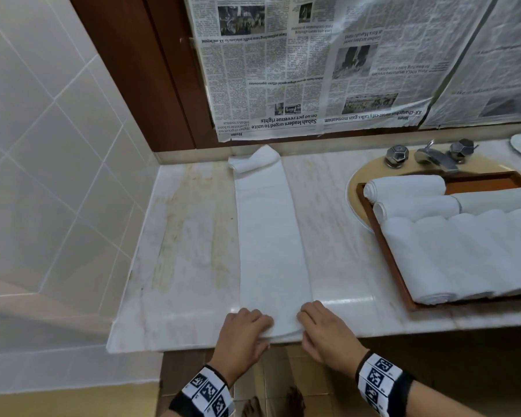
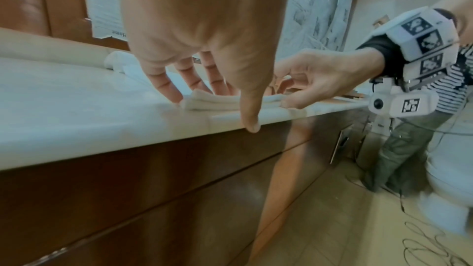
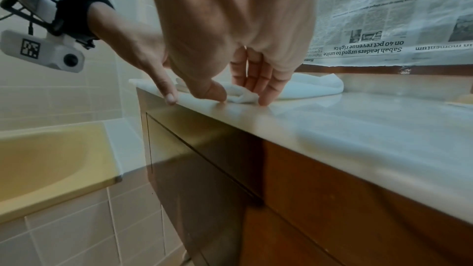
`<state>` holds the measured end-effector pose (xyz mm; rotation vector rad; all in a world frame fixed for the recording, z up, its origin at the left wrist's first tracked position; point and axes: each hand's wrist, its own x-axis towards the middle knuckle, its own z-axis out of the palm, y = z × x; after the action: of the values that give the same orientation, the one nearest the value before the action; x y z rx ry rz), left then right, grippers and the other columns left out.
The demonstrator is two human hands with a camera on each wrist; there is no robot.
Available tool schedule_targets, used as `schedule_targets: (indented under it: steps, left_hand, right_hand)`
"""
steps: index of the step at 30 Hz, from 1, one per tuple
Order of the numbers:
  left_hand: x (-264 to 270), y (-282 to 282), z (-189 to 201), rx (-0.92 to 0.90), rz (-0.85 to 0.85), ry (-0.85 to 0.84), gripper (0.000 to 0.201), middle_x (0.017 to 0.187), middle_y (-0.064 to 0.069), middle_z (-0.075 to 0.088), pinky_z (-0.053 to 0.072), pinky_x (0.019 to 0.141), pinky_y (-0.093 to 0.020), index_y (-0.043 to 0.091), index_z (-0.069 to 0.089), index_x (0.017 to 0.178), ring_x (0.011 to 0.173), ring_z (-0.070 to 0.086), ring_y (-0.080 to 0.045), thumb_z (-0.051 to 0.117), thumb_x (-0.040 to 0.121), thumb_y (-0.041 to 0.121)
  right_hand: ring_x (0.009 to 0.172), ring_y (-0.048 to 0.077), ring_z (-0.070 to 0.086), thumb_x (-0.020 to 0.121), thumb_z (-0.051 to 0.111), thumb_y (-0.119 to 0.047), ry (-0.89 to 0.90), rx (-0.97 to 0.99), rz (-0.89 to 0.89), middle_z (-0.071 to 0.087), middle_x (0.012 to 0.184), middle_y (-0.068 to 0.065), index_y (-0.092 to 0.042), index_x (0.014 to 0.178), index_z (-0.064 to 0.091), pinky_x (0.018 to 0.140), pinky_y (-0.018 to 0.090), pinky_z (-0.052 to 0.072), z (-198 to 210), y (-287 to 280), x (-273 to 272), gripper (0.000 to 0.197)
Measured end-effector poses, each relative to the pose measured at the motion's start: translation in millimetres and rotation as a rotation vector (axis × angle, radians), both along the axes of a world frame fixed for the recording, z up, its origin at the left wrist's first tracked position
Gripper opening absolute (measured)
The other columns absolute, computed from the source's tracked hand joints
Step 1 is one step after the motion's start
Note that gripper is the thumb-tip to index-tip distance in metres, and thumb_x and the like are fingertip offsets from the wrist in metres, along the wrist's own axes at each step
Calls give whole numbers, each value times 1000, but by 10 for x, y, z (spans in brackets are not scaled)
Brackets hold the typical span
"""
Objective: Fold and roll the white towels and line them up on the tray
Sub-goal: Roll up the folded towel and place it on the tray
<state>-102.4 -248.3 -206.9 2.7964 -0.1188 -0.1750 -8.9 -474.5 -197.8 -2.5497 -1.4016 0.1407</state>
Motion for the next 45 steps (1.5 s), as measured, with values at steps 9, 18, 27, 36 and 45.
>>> schedule_targets:
  steps: [9,18,27,36,45]
  left_hand:
    - [19,52,38,-67,66,-37,34,98,14,65,44,76,-30,33,69,101,90,58,-12,43,86,49]
    - [217,202,149,-379,315,65,8,83,10,62,48,72,-28,31,58,93,72,56,-7,60,93,23]
    - [63,50,50,-125,116,-179,13,111,12,57,46,67,-30,37,60,107,88,52,-13,59,94,35]
    - [77,-79,150,131,80,-126,21,97,18,63,46,71,-35,39,63,94,91,58,-14,65,74,47]
    - [288,97,251,-347,345,101,34,110,9,70,45,92,-26,27,73,116,104,62,-10,56,91,43]
  right_hand:
    - [74,5,55,69,79,-34,113,-48,-55,57,89,-11,-28,89,61,59,11,46,68,-37,-70,28]
    - [78,12,56,91,54,-27,496,137,-457,61,85,-7,-21,99,59,71,22,45,210,112,145,11]
    - [75,14,55,69,79,-15,115,-14,-231,57,94,-5,-22,86,62,49,23,48,20,145,-12,25]
    - [66,19,51,68,62,-20,-110,-77,-97,55,77,1,-17,79,60,57,31,45,60,235,36,11]
    - [85,14,48,92,51,-29,368,22,-285,60,90,-2,-14,95,62,74,28,41,186,276,367,19]
